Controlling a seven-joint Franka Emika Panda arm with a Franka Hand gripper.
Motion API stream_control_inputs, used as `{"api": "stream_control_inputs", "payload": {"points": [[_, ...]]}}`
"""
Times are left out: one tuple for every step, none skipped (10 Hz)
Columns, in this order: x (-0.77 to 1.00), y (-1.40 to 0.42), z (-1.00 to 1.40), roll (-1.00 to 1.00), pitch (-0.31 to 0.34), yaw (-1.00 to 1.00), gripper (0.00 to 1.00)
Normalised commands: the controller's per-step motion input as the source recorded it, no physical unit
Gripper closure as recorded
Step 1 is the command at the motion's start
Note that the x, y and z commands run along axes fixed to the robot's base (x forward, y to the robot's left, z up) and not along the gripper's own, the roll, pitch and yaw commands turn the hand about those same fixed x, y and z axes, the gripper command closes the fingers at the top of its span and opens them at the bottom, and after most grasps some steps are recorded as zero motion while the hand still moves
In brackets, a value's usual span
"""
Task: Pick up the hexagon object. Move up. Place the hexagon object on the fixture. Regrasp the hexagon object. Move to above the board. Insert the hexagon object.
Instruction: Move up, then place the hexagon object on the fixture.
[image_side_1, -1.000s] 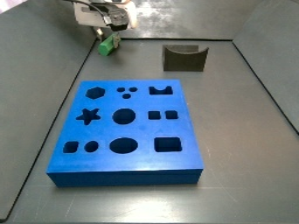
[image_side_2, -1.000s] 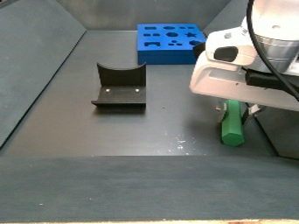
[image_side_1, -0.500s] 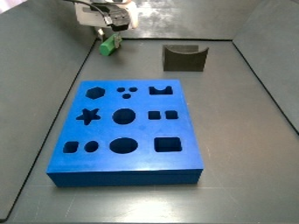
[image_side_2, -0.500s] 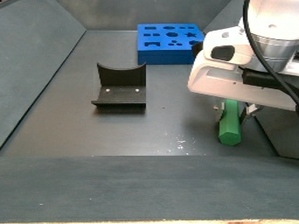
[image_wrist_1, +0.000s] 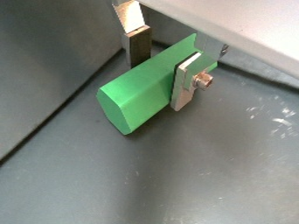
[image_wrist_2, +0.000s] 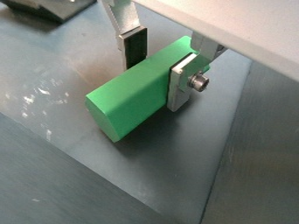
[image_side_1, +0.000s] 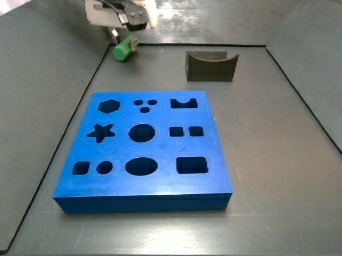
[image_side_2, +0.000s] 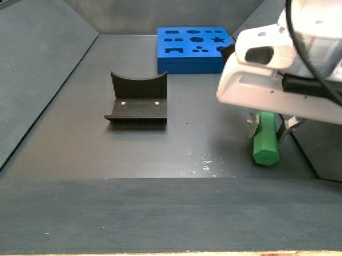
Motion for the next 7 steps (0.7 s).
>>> {"api": "stream_control_inputs", "payload": {"points": [[0.0, -0.01, 0.73, -0.01, 0.021, -0.02, 1.0], [-0.01, -0.01, 0.61, 0.0, 0.027, -0.01, 1.0], [-0.02, -0.01, 0.48, 0.0, 0.031, -0.02, 1.0], [-0.02, -0.01, 0.3, 0.0, 0.034, -0.02, 1.0], [0.0, 0.0, 1.0, 0.0, 0.0, 0.0, 1.0], [0.0, 0.01, 1.0, 0.01, -0.002, 0.0, 1.0], [-0.01, 0.0, 1.0, 0.0, 0.019, 0.0, 1.0]]}}
